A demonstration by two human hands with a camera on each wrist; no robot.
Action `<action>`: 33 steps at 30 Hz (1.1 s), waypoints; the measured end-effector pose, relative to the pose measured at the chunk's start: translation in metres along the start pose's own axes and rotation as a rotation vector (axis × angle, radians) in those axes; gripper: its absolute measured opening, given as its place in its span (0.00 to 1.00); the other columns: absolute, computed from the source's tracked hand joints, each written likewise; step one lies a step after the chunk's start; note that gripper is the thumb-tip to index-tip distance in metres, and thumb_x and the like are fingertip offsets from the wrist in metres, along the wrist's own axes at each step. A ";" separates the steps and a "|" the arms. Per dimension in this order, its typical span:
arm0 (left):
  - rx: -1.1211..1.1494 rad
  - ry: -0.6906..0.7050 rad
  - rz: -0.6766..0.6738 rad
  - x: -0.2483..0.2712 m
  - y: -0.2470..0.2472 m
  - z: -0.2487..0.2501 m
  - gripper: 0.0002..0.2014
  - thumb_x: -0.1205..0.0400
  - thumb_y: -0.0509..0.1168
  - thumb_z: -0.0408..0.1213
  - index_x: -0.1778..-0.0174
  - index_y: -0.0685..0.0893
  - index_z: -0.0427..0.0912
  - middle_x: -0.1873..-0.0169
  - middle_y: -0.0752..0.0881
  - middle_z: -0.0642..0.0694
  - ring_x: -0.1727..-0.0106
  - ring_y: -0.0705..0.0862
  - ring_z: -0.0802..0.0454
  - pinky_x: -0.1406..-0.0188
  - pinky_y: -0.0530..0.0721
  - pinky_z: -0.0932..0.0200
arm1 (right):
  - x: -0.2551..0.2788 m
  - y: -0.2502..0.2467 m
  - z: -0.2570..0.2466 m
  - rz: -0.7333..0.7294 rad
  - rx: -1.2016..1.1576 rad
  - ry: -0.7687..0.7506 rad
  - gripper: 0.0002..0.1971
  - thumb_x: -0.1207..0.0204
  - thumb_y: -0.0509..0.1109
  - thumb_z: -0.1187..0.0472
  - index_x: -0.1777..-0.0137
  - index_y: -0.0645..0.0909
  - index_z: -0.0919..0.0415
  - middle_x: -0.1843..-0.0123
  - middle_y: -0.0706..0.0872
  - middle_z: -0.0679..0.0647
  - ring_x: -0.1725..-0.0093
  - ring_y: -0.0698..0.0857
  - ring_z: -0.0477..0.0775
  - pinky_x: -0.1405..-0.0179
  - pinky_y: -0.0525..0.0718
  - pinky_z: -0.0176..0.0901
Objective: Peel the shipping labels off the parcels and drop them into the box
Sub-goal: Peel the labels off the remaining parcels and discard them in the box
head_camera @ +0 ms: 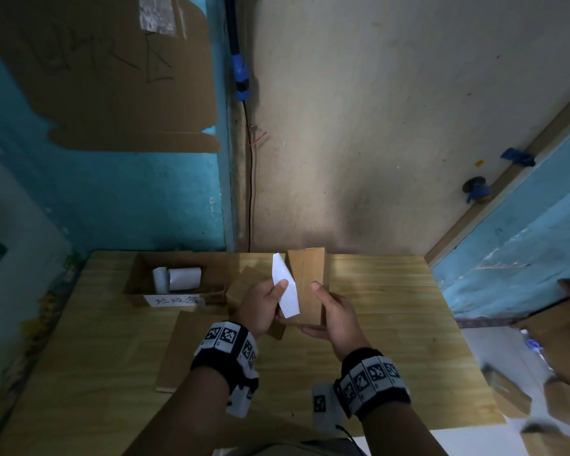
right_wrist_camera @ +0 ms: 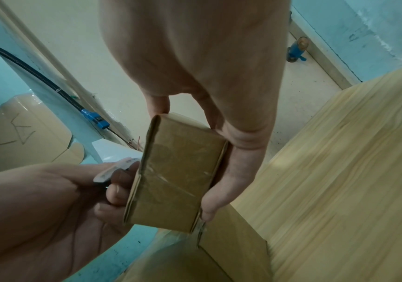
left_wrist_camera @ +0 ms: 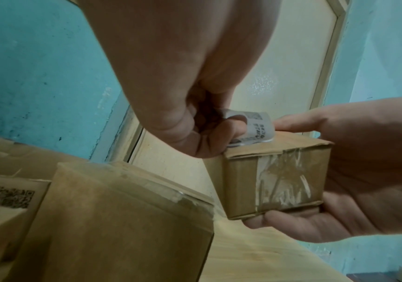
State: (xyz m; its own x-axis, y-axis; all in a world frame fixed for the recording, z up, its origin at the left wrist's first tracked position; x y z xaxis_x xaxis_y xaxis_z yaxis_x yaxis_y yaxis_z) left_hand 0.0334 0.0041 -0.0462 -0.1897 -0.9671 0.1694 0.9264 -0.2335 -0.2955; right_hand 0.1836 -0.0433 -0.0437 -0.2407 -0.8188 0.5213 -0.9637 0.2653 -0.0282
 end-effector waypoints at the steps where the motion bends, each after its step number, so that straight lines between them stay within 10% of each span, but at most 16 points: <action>1: -0.003 0.004 0.011 0.000 -0.001 0.000 0.18 0.12 0.54 0.43 0.63 0.79 0.38 0.72 0.80 0.46 0.72 0.78 0.55 0.77 0.71 0.74 | 0.000 0.001 0.000 -0.002 -0.008 -0.004 0.25 0.15 0.68 0.45 0.27 0.79 0.64 0.39 0.89 0.62 0.41 0.89 0.64 0.50 0.95 0.56; 13: 0.140 -0.036 0.065 0.001 -0.007 -0.003 0.17 0.12 0.55 0.44 0.50 0.82 0.33 0.58 0.85 0.41 0.59 0.83 0.53 0.73 0.75 0.78 | -0.001 0.008 0.000 -0.018 -0.046 -0.008 0.22 0.13 0.65 0.45 0.30 0.80 0.61 0.40 0.89 0.59 0.39 0.89 0.61 0.46 0.94 0.57; 22: 0.135 -0.030 0.048 0.001 -0.008 0.002 0.16 0.12 0.54 0.42 0.63 0.79 0.41 0.68 0.80 0.47 0.66 0.79 0.56 0.77 0.72 0.77 | -0.001 0.005 0.000 -0.003 -0.044 -0.002 0.22 0.13 0.66 0.46 0.28 0.78 0.61 0.38 0.87 0.59 0.37 0.87 0.63 0.52 0.94 0.50; 33: 0.152 -0.087 0.045 -0.004 -0.005 -0.006 0.17 0.12 0.55 0.45 0.63 0.81 0.41 0.64 0.83 0.41 0.62 0.82 0.48 0.65 0.76 0.59 | -0.006 0.004 0.000 -0.023 -0.055 -0.005 0.20 0.13 0.67 0.46 0.31 0.76 0.59 0.42 0.86 0.55 0.42 0.87 0.58 0.43 0.93 0.58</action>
State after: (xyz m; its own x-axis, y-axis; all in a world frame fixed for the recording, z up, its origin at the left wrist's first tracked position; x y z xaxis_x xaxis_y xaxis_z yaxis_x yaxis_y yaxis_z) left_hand 0.0272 0.0086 -0.0510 -0.1244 -0.9623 0.2419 0.9731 -0.1659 -0.1598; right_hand 0.1817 -0.0373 -0.0469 -0.2188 -0.8274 0.5172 -0.9614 0.2734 0.0307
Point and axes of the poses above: each hand's wrist, its own x-axis away from the middle knuckle, its own y-axis out of the palm, z = x × y, the point moved 5 cm from there along -x, towards the middle knuckle
